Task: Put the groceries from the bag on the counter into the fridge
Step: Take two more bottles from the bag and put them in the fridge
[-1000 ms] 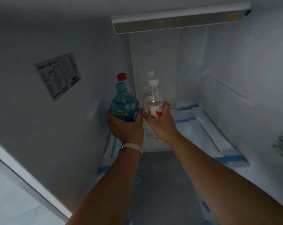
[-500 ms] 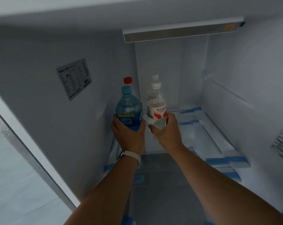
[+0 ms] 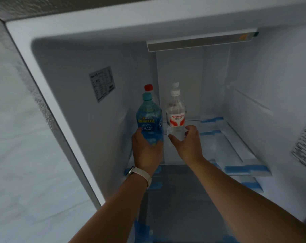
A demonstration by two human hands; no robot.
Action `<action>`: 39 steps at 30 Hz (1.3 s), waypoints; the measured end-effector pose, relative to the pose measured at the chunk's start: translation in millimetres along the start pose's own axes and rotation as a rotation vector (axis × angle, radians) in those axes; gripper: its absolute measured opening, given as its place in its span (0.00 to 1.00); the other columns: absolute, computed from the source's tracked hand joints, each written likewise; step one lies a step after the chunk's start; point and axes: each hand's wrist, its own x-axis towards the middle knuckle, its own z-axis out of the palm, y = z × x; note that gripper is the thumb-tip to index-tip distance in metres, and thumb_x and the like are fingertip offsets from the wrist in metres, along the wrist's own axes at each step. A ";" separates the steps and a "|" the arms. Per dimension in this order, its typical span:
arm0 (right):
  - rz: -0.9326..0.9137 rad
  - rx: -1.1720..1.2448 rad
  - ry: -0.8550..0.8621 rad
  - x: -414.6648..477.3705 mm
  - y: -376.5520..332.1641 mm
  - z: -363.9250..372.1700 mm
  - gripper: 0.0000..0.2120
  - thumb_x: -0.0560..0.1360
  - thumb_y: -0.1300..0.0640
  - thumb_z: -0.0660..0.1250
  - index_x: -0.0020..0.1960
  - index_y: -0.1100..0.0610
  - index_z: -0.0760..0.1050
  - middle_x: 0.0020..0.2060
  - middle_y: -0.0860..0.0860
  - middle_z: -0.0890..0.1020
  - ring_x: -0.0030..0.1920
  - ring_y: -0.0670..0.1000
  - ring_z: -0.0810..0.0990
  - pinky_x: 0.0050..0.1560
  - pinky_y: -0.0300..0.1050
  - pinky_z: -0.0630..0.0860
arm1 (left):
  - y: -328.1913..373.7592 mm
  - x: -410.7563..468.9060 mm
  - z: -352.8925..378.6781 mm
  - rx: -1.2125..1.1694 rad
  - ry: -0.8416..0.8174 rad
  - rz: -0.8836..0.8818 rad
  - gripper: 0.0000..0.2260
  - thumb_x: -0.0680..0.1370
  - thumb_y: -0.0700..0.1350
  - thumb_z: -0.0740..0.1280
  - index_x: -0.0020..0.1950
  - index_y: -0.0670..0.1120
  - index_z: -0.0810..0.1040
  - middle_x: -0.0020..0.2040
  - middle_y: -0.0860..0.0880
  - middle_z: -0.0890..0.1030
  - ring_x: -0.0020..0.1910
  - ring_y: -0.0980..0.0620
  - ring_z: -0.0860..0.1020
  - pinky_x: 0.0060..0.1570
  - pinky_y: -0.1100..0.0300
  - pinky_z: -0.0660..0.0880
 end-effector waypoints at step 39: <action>-0.717 -0.716 -0.710 -230.9 -91.5 -48.8 0.27 0.79 0.39 0.50 0.74 0.50 0.65 0.71 0.48 0.70 0.70 0.51 0.67 0.69 0.50 0.65 | 11.2 -215.3 -235.1 1.081 -0.360 0.276 0.22 0.80 0.61 0.55 0.72 0.56 0.69 0.73 0.52 0.70 0.73 0.48 0.66 0.70 0.50 0.62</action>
